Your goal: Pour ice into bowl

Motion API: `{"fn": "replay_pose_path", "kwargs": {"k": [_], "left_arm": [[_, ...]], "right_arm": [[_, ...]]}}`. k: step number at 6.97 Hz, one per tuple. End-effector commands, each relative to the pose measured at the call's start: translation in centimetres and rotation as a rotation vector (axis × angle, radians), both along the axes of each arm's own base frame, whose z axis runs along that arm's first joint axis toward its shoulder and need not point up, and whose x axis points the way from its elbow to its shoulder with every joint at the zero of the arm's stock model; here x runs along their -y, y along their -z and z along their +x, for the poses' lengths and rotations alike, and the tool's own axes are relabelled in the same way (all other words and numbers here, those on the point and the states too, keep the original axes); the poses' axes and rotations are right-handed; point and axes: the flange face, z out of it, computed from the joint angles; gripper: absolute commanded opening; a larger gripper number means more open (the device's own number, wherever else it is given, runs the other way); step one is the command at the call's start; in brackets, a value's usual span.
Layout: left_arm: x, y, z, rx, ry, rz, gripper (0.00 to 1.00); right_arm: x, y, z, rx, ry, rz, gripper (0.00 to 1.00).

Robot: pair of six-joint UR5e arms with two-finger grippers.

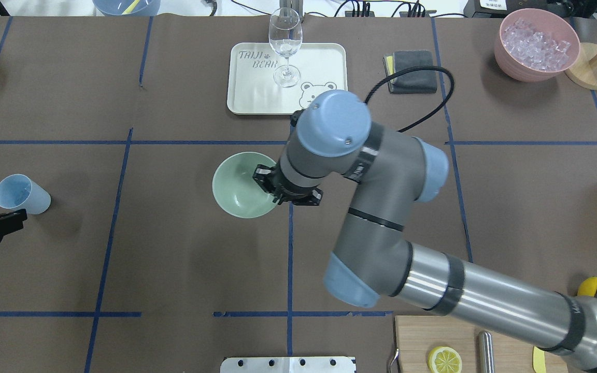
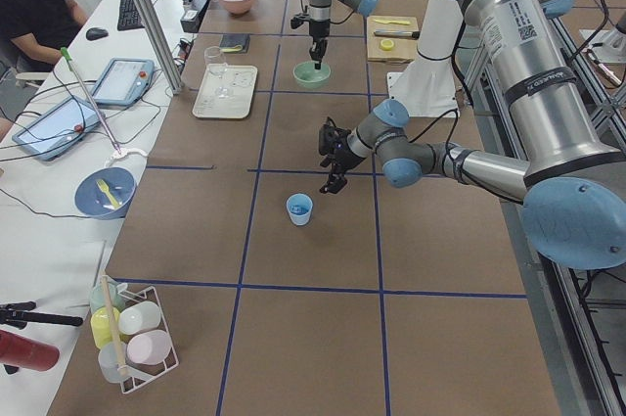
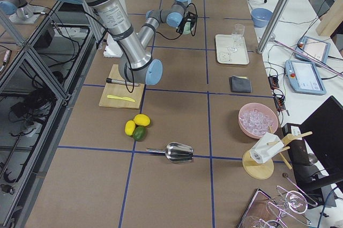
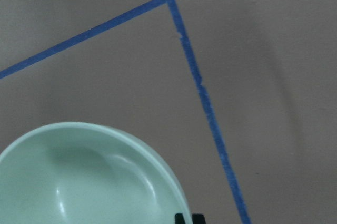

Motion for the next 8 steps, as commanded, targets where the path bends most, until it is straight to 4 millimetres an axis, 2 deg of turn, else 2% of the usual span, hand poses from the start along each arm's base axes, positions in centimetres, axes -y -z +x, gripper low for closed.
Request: {"fn": "replay_pose_path", "kwargs": {"k": [1, 2, 3, 5, 6, 7, 8], "left_arm": [[-1.6, -3.4, 1.3, 0.018, 0.041, 0.021, 1.0], [-1.6, -5.2, 1.2, 0.028, 0.06, 0.042, 1.0], [-1.6, -6.2, 1.2, 0.032, 0.063, 0.044, 1.0], [-1.6, -7.1, 1.1, 0.032, 0.071, 0.054, 1.0], [-1.6, -8.1, 1.0, 0.055, 0.085, 0.064, 1.0], [-1.4, -8.5, 1.1, 0.046, 0.116, 0.075, 1.0], [-1.1, -9.7, 2.1, 0.047, 0.14, 0.094, 1.0]], "right_arm": [[0.8, 3.4, -7.4, -0.041, -0.028, 0.009, 0.0], [1.0, 3.2, -10.9, -0.061, -0.045, 0.007, 0.0], [1.3, 3.1, -12.1, -0.08, -0.042, -0.001, 0.0], [0.4, 3.1, -12.6, -0.08, -0.035, -0.008, 0.0], [0.3, 3.1, -12.7, -0.079, -0.035, -0.016, 0.18], [0.1, 3.3, -12.6, -0.074, -0.045, -0.031, 0.85], [0.0, 4.9, -12.4, -0.06, -0.044, -0.024, 1.0]]}}
